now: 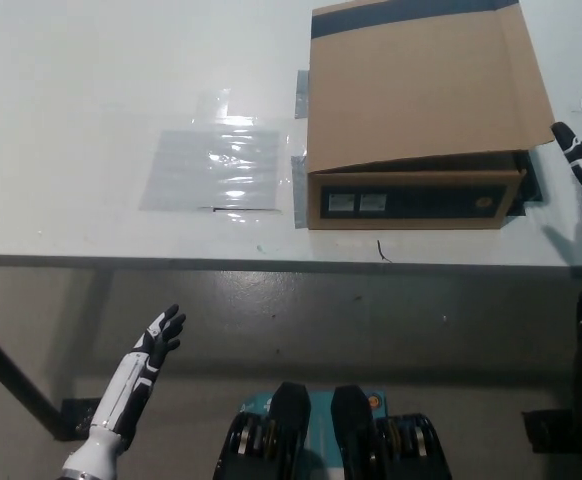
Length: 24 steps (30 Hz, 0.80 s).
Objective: A small storage box is placed at the center of the table and the robot uses its right hand to slide under its lid and push it upwards to open it
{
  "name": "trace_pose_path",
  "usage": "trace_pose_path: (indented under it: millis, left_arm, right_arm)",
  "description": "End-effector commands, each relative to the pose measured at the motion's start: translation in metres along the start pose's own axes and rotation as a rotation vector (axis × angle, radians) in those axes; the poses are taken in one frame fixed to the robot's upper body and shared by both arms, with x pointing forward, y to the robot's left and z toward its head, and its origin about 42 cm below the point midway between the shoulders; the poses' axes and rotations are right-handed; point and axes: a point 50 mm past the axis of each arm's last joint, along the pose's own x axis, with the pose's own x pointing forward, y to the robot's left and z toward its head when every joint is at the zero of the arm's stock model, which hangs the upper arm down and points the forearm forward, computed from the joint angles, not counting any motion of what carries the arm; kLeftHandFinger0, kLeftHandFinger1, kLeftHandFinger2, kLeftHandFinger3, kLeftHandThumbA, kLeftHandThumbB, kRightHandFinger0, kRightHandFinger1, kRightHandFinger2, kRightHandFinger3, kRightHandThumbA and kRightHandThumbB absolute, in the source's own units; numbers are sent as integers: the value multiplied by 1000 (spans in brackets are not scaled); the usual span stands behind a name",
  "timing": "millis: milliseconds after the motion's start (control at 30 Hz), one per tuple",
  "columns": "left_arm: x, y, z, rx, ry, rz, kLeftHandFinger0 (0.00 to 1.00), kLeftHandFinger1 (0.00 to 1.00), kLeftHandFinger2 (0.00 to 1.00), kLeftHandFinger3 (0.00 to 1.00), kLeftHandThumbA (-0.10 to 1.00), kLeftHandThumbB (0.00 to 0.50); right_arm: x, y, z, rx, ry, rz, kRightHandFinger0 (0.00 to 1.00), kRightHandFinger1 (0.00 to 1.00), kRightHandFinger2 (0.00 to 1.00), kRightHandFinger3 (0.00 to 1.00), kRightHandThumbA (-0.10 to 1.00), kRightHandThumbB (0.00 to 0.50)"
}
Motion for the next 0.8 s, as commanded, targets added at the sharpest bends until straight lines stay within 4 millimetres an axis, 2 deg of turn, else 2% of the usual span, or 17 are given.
trace_pose_path:
  millis: [0,200,467,767]
  left_arm:
    - [9,4,12,20,-71,3,1000,1000,1000,1000,1000,500]
    - [10,5,13,22,-75,3,1000,1000,1000,1000,1000,500]
    - [12,4,14,23,-76,10,1000,1000,1000,1000,1000,500]
    - [11,5,14,22,-74,6,1000,1000,1000,1000,1000,500]
  right_arm:
    - [19,23,14,131,-35,93,1000,1000,1000,1000,1000,341]
    - [18,24,3,96,-11,84,1000,1000,1000,1000,1000,327]
    - [18,17,-11,95,18,69,1000,1000,1000,1000,1000,276]
    - [21,10,-16,79,26,61,1000,1000,1000,1000,1000,283]
